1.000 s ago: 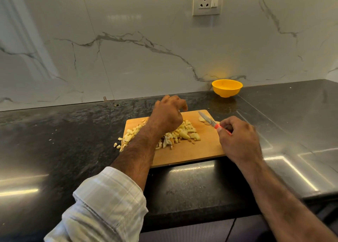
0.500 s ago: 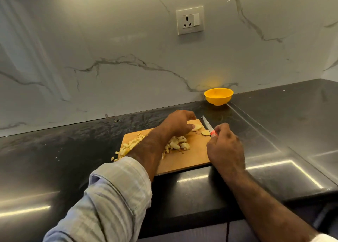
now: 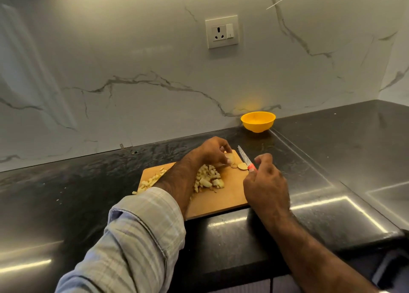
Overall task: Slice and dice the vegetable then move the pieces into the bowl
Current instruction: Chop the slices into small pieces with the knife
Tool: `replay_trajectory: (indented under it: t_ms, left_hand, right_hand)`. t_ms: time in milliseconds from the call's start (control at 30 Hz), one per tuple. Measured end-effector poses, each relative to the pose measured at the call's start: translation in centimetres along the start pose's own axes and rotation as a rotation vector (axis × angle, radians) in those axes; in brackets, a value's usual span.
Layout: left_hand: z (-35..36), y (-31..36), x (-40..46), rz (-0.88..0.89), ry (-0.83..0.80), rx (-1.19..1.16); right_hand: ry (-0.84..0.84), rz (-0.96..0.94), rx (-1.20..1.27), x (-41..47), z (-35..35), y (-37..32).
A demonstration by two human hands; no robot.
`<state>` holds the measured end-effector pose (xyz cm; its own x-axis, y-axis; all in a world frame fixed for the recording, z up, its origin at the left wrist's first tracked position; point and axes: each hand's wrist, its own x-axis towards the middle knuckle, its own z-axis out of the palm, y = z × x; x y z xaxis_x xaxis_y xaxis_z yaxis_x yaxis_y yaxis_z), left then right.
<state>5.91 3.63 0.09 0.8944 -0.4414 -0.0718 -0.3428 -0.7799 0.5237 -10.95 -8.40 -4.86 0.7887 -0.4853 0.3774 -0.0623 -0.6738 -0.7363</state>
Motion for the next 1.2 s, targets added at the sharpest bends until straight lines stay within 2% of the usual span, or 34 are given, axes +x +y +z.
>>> replay_trajectory:
  t_ms: [167,267,367,467,567,733,1000,1200]
  left_hand:
    - [-1.1,-1.0,-2.1,0.035,0.220,-0.173]
    - [-1.3,-1.0,-4.4,0.068,0.281,-0.284]
    - [-0.6,-0.8,-6.4,0.089,0.202,-0.274]
    - [0.5,-0.4,-7.0,0.081,0.156,-0.180]
    - [1.2,-0.4,-6.9,0.085,0.168,-0.057]
    - [1.2,-1.1,-6.8,0.111,0.167,0.165]
    - [0.7,-1.2,-6.4,0.147,0.050,0.177]
    - [0.7,-1.0,-6.7,0.192,0.016,0.224]
  right_hand:
    - [-0.023,-0.068,-0.087,-0.5,-0.2,-0.5]
    - [0.002,-0.082,-0.088,-0.8,-0.9,-0.9]
    - [0.004,-0.156,-0.123,-1.9,-2.0,-1.4]
    - [-0.060,-0.211,-0.265,-3.6,-3.3,-2.0]
    - [-0.209,-0.180,-0.439,-4.2,-4.2,-3.0]
    - [-0.459,-0.094,-0.572,-4.0,-4.3,-4.4]
    - [-0.444,-0.124,-0.608,-3.9,-3.8,-5.9]
    - [-0.515,-0.124,-0.625,-3.8,-3.2,-7.0]
